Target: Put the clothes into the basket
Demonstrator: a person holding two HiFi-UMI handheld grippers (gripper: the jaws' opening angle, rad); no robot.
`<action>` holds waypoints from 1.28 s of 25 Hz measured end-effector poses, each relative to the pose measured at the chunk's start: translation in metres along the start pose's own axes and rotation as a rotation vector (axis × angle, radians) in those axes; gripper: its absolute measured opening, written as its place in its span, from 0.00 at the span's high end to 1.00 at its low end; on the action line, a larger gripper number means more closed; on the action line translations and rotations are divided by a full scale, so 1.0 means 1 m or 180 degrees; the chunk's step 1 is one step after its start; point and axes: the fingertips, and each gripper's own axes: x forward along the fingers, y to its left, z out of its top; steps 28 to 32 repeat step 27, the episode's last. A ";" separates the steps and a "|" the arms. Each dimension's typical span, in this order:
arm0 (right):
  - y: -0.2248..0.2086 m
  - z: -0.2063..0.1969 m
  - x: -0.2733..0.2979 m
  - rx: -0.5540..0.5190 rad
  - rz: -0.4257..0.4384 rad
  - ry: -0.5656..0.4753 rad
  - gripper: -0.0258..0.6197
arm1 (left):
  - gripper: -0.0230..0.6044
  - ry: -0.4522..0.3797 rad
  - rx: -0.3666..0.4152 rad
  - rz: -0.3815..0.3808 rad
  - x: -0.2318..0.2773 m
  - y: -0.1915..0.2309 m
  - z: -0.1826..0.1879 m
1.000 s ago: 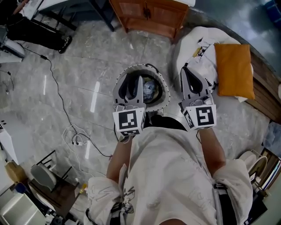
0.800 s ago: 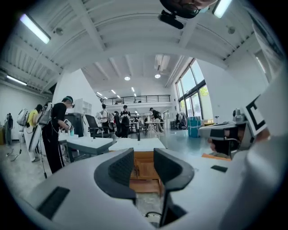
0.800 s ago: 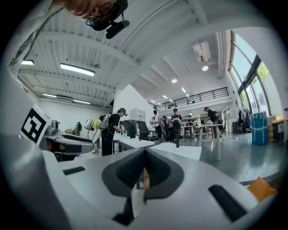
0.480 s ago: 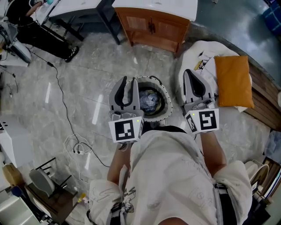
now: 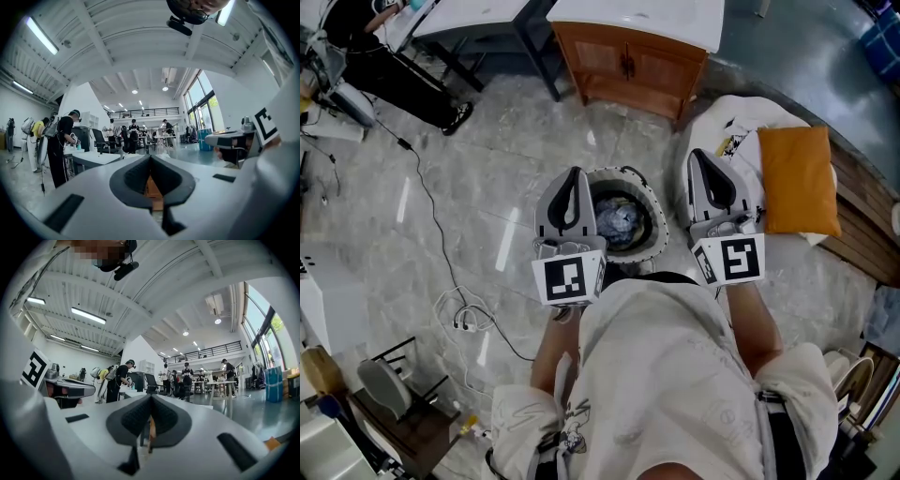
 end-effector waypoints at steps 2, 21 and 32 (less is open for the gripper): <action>0.001 -0.001 -0.001 -0.0024 -0.0001 0.0019 0.98 | 0.96 0.0024 -0.0005 -0.0003 -0.002 -0.001 -0.002; -0.009 -0.017 -0.017 0.0009 -0.0120 0.0103 0.98 | 0.96 0.0053 -0.0015 -0.0020 -0.005 -0.013 -0.011; -0.010 -0.019 -0.018 0.0010 -0.0116 0.0124 0.98 | 0.96 -0.0003 -0.0018 -0.0025 -0.003 -0.015 -0.008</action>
